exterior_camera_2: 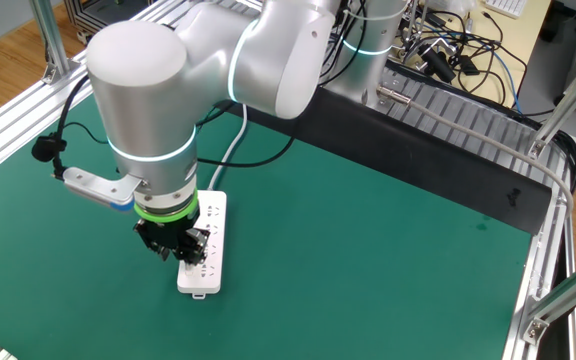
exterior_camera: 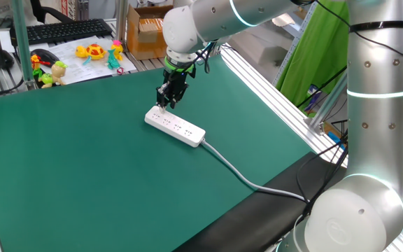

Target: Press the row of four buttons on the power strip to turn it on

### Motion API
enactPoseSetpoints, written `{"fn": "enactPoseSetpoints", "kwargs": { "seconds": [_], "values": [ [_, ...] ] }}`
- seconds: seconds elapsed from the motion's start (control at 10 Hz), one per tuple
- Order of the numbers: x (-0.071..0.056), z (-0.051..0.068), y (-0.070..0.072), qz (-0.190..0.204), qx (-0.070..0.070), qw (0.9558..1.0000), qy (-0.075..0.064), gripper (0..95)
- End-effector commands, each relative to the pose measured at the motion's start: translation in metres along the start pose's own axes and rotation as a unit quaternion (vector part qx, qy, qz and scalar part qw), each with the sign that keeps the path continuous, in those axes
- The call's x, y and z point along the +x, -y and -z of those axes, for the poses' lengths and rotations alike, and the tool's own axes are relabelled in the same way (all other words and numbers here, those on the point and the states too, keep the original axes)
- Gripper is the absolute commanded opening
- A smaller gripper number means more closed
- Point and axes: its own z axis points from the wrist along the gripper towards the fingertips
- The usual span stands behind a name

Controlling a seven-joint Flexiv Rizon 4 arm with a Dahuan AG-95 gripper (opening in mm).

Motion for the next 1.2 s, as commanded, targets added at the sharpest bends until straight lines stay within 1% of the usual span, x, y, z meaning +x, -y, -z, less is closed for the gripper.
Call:
{"fn": "enactPoseSetpoints", "kwargs": {
  "seconds": [0.1, 0.2, 0.4, 0.5, 0.6, 0.7, 1.2],
  "values": [
    [-0.002, -0.003, -0.001, 0.000, 0.000, 1.0000, 0.001, 38.0],
    [-0.004, -0.006, -0.001, -0.001, 0.000, 1.0000, 0.002, 38.0],
    [-0.011, -0.001, 0.000, 0.002, 0.000, 1.0000, -0.002, 38.0],
    [-0.015, -0.001, 0.001, 0.004, 0.000, 1.0000, -0.002, 38.0],
    [-0.016, -0.004, 0.001, 0.004, 0.000, 1.0000, -0.002, 38.0],
    [-0.016, -0.003, 0.001, 0.002, 0.000, 1.0000, -0.004, 38.0],
    [-0.015, -0.003, 0.001, 0.002, 0.001, 1.0000, -0.004, 38.0]
  ]
}}
